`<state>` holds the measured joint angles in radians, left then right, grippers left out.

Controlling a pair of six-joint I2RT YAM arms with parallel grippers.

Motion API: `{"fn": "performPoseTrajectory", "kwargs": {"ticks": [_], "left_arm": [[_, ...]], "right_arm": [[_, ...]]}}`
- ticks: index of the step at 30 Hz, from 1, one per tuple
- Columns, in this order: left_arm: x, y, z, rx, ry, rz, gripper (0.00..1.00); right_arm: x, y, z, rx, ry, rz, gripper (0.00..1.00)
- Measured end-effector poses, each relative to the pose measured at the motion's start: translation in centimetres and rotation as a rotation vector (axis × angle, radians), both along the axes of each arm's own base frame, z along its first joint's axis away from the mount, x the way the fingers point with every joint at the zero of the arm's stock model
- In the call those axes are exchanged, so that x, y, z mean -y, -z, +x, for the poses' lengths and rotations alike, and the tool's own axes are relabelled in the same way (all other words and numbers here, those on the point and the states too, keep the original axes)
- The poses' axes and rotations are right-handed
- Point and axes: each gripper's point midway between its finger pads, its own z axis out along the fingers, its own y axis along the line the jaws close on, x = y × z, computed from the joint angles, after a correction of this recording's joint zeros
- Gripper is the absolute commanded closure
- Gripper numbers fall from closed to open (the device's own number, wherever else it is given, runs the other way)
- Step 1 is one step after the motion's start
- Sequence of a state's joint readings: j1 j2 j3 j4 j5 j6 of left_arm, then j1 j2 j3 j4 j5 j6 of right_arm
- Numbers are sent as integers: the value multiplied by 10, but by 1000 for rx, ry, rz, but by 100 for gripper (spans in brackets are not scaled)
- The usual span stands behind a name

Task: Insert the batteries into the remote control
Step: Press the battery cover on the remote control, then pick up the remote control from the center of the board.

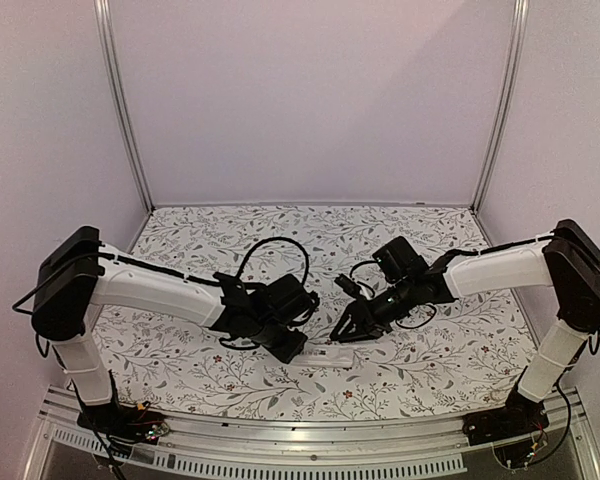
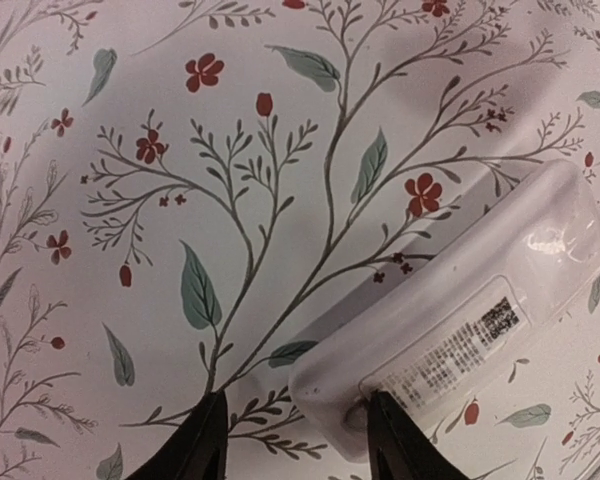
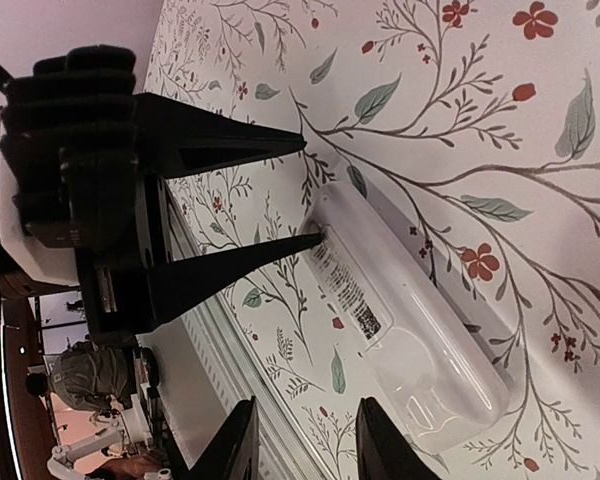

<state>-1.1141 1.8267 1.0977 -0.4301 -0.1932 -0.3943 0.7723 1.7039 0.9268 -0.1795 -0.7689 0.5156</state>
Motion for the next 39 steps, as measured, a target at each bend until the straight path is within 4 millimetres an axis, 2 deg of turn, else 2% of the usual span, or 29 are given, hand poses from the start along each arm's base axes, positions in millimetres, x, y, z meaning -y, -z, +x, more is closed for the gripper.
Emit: {"fn": "performPoseTrajectory", "kwargs": {"ticks": [4, 9, 14, 17, 22, 25, 28, 30, 34, 39], "left_arm": [[1, 1, -1, 0, 1, -14, 53], [-1, 0, 0, 6, 1, -24, 38], [0, -7, -1, 10, 45, -25, 12], [-1, -14, -3, 13, 104, -16, 1], [12, -48, 0, 51, 231, -82, 1], [25, -66, 1, 61, 324, -131, 0], [36, -73, -2, 63, 421, -145, 1], [43, -70, -3, 59, 480, -138, 2], [50, -46, -7, 19, 570, -86, 9], [52, -13, -10, -55, 641, 0, 14]], "right_arm": [[-3, 4, -1, -17, 3, -7, 67], [-2, 5, -1, -22, 8, -9, 65], [4, 5, 7, -22, 35, -16, 49], [17, -7, 24, 8, 86, -10, 36], [42, -53, 50, 150, 173, 33, 21], [51, -78, 51, 244, 187, 49, 16], [61, -91, 51, 323, 205, 29, 7], [70, -98, 52, 376, 229, 11, 2], [96, -115, 50, 506, 303, -13, 1], [127, -151, 46, 670, 432, 6, 1]]}}
